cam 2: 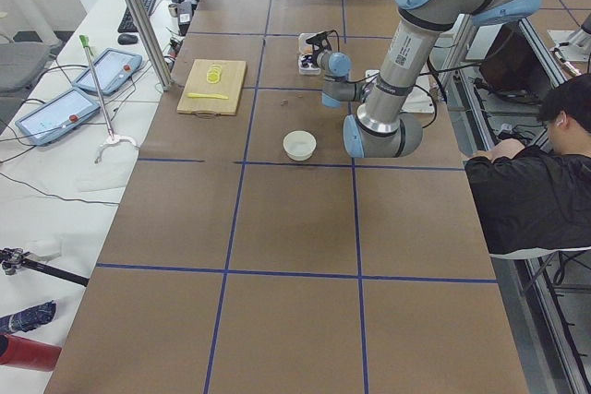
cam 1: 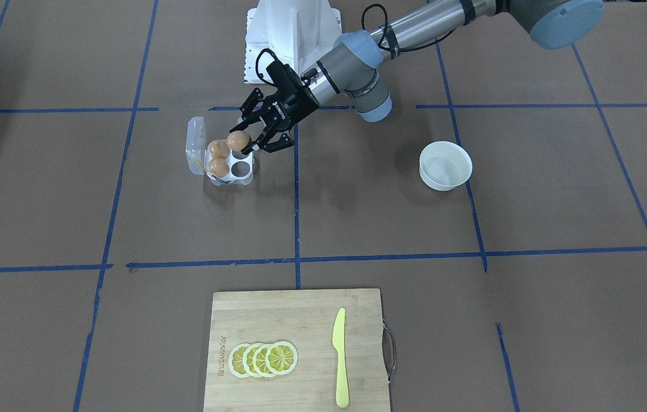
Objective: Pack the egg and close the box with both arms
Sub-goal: 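Lower the egg into the empty egg box slot and open the left gripper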
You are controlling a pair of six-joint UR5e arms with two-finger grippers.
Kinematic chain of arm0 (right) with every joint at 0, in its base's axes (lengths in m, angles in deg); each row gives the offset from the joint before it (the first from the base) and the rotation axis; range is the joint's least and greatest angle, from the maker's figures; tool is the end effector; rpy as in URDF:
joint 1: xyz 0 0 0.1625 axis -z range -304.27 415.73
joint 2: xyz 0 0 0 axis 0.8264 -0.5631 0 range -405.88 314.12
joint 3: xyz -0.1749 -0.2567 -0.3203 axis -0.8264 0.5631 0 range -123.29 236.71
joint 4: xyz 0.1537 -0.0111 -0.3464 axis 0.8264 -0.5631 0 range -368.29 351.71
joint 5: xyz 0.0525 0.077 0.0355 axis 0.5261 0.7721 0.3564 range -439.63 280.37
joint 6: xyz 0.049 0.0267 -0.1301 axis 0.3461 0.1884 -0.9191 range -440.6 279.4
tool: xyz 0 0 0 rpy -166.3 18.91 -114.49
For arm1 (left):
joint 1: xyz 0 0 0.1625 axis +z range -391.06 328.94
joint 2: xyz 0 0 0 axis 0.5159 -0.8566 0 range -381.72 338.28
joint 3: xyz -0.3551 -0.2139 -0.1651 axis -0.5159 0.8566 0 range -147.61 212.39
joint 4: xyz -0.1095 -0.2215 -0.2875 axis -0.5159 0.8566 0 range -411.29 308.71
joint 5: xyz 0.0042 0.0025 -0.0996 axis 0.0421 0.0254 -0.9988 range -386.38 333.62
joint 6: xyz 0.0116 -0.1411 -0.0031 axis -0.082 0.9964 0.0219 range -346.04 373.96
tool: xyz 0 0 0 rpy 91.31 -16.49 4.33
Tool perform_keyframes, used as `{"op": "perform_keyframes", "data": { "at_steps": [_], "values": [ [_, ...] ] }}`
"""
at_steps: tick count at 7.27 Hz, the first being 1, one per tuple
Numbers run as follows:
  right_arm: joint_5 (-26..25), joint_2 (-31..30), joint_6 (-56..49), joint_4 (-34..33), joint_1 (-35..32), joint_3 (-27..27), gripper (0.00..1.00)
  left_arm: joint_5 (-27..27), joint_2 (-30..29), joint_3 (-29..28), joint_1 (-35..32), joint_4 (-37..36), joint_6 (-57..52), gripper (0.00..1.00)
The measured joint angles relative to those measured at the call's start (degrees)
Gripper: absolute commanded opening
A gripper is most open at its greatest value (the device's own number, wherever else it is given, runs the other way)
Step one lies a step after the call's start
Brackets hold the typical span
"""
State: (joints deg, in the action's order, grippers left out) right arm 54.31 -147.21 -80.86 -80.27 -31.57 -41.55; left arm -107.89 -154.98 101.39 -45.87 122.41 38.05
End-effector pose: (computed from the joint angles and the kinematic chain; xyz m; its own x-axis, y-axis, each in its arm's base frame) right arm 0.0167 -0.3907 0.6918 0.7106 -0.2172 0.6692 0.0488 0.9641 0.2610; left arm 0.6774 -0.3387 0.2186 0.2477 0.8685 -0.4293 0.4019 0.3111 0.8612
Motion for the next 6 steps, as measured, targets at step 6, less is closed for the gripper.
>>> {"op": "perform_keyframes", "data": {
  "at_steps": [6],
  "values": [
    [0.0, -0.1, 0.0, 0.0, -0.1, 0.4, 1.00, 0.0, -0.8, -1.0, 1.4, -0.1, 0.0, 0.32]
  ]
}}
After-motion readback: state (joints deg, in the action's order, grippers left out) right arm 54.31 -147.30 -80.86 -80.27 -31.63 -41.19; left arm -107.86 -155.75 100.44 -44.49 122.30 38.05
